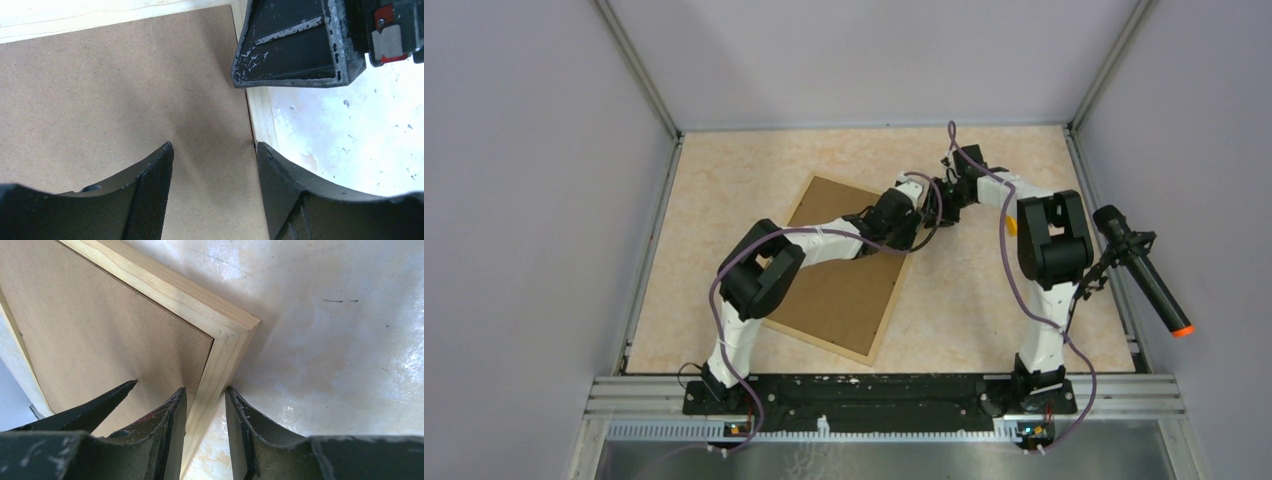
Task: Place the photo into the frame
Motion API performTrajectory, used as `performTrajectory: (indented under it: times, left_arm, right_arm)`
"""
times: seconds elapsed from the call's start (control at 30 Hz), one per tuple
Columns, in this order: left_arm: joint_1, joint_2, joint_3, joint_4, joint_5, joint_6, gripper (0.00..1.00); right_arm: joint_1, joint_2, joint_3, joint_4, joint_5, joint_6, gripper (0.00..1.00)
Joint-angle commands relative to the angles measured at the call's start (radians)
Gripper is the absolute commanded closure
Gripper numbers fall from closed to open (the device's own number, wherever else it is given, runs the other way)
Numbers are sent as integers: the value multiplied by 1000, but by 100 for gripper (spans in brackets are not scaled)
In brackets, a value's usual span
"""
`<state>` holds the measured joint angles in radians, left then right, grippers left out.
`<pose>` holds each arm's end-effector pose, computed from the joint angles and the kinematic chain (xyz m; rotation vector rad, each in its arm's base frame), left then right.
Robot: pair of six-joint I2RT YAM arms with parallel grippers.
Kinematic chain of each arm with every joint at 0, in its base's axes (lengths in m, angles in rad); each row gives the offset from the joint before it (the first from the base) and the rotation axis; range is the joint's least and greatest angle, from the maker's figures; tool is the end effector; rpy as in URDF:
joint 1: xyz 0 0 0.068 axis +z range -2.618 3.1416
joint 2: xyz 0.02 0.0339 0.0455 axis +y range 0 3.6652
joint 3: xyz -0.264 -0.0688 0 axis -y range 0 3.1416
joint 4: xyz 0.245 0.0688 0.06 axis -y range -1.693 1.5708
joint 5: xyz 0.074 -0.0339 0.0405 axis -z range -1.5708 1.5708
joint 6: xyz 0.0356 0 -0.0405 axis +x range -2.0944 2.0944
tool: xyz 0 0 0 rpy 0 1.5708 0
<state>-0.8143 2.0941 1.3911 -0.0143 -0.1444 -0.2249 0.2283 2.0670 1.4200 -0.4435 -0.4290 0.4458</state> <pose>0.3194 -0.3310 0.1577 0.5974 2.2292 -0.3759 0.4121 0.1109 0.1515 0.1513 2.7248 0.7810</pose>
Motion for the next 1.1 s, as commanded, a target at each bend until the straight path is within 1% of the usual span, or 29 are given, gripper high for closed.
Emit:
performTrajectory:
  times: [0.0, 0.1, 0.2, 0.67, 0.93, 1.07]
  left_arm:
    - [-4, 82, -90, -345, 49, 9, 35]
    - [-1, 83, -89, -340, 68, 11, 36]
    - [-2, 91, -85, -342, 85, 4, 34]
    - [-4, 140, -47, -366, 45, -32, 40]
    - [-4, 153, -46, -356, 75, -46, 37]
    - [7, 150, -43, -353, 120, -59, 35]
  right_arm:
    - [20, 51, -49, -32, 37, -21, 65]
    - [20, 51, -46, -35, 37, -21, 65]
    - [20, 51, -44, -37, 38, -22, 65]
    - [20, 54, -41, -40, 36, -24, 65]
    - [21, 55, -47, -38, 31, -27, 66]
    - [20, 54, -47, -40, 32, -28, 66]
